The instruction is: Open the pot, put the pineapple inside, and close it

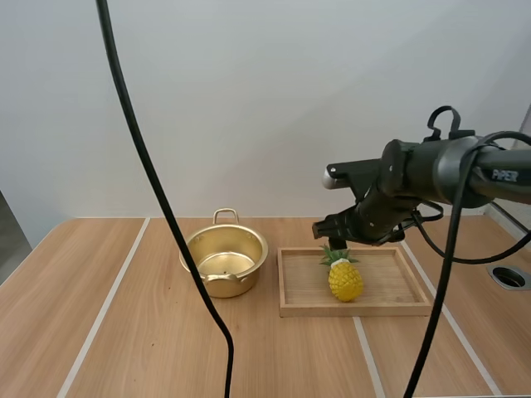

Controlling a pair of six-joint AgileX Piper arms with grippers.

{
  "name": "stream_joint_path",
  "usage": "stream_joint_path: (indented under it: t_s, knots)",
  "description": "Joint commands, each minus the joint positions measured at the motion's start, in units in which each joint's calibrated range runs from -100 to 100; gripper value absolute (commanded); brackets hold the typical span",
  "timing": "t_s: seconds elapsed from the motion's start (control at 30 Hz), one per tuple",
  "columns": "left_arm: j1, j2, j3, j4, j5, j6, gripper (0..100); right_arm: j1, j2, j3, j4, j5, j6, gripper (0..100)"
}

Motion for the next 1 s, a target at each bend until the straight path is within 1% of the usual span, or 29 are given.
stream_joint_path:
  t_s: [0.0,0.43,0.57,0.6,0.8,0.97]
  knots:
    - [0.07,-0.6,-0.6,0.5,-0.6,-0.3,0,-0.2,2.3,-0.6,0.8,-1.4,-0.5,100]
    - [0.07,-0.6,-0.6,0.5,3.1,-0.3,0,-0.2,7.7,-0.6,0.8,-3.3,-0.8,100]
    - [0.07,-0.6,-0.6,0.5,3.1,-0.3,0,-0.2,10.4,-0.6,2.8,-1.7,-2.2,100]
    - [0.07,-0.6,-0.6,0.5,2.4,-0.3,0,-0.2,11.1,-0.6,3.6,-1.3,-2.8,100]
    - [0.07,-0.6,-0.6,0.5,-1.7,-0.3,0,-0.2,13.9,-0.6,3.7,-1.9,-2.9,100]
    - [0.07,-0.6,-1.7,0.5,-0.8,-0.3,0,-0.2,15.5,-0.6,3.7,-2.7,-4.7,100]
